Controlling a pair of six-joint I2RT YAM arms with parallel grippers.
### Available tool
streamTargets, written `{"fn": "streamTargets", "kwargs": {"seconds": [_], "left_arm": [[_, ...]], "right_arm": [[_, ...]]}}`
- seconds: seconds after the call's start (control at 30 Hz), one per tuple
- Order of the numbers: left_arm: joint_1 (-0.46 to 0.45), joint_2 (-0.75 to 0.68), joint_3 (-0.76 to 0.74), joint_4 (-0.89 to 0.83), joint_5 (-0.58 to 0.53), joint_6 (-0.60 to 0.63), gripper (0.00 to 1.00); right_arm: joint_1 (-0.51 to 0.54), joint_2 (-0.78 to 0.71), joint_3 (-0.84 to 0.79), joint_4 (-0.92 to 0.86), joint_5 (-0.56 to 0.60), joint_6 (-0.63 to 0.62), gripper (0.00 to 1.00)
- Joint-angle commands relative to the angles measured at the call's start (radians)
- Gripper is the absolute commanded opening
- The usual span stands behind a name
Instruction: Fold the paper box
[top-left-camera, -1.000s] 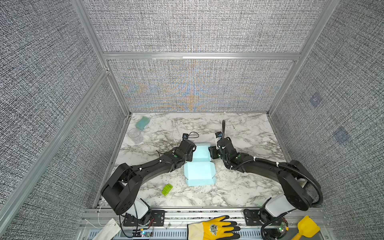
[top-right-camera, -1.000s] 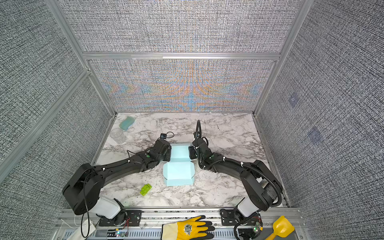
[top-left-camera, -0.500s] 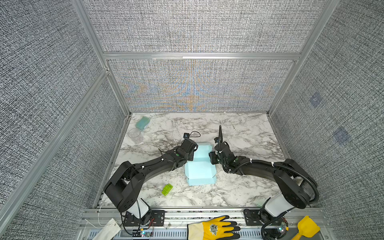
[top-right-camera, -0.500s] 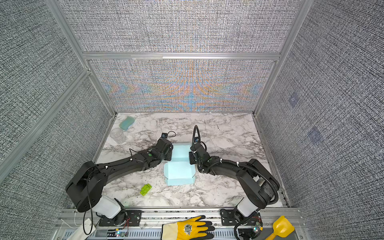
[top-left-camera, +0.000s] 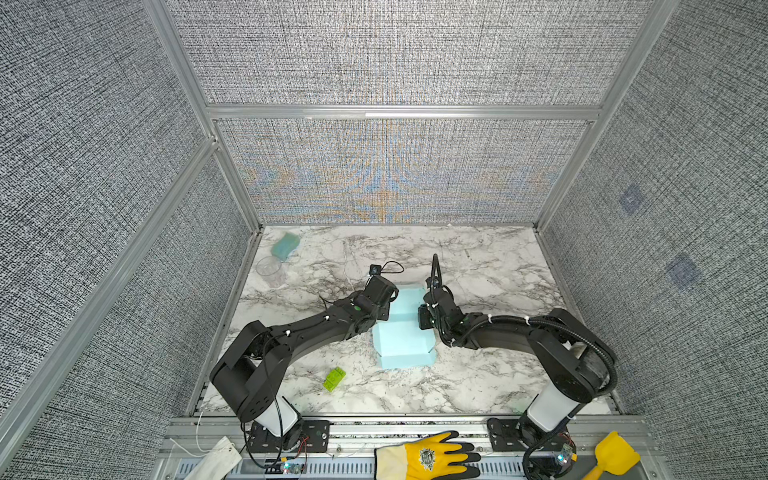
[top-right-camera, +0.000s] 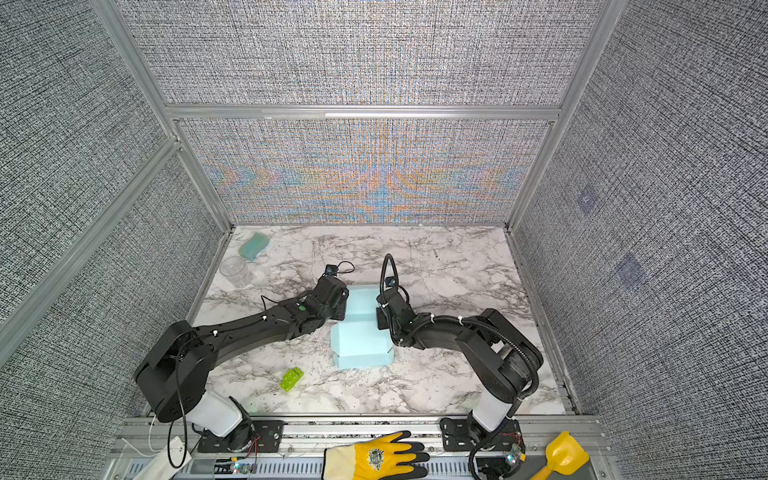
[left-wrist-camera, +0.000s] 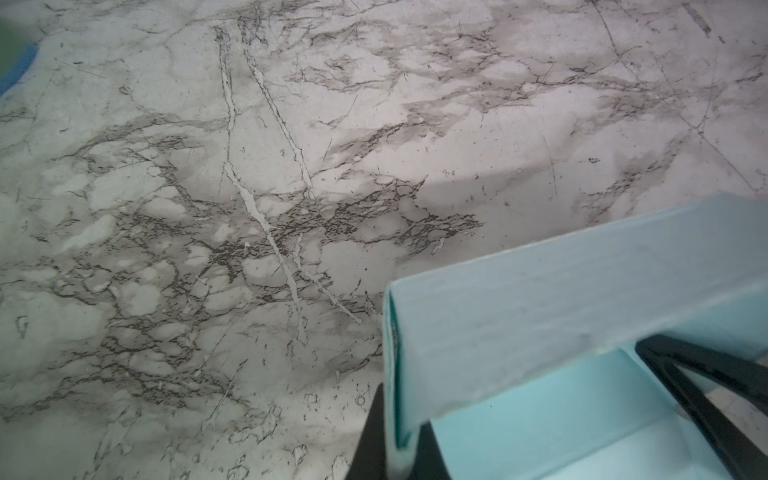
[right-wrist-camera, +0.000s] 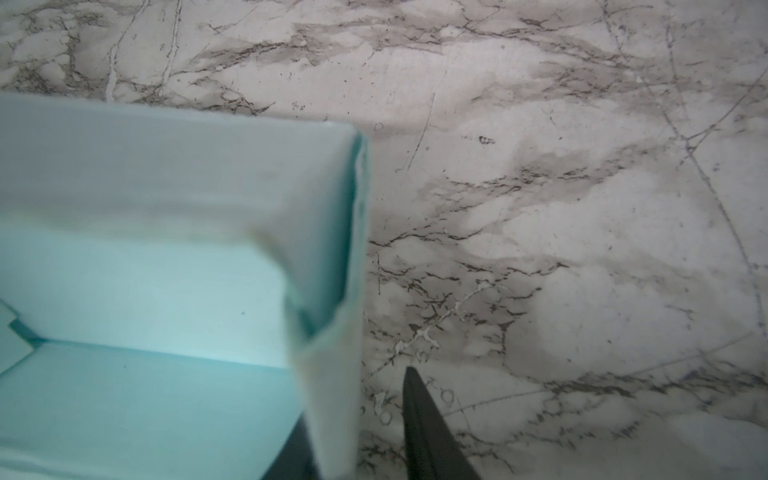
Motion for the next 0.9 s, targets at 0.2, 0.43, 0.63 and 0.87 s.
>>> {"fn": "streamTargets", "kwargs": {"seconds": [0.2, 0.43, 0.63, 0.87], "left_arm": [[-0.002, 0.004, 0.008, -0.017, -0.007, -0.019, 0.00], [-0.004, -0.042, -0.039, -0.007, 0.029, -0.037, 0.35], [-0.004, -0.135, -0.117, 0.028, 0.084, -0.053, 0.44], [-0.004, -0.218, -0.188, 0.102, 0.126, -0.059, 0.44]], "right_arm": [[0.011, -0.011, 0.004, 0.039, 0.099, 0.033, 0.00], [0.014, -0.030, -0.001, 0.022, 0.129, 0.044, 0.00], [0.014, -0.043, -0.011, 0.023, 0.143, 0.044, 0.00], [0.017, -0.057, -0.025, 0.037, 0.152, 0.031, 0.00]]}}
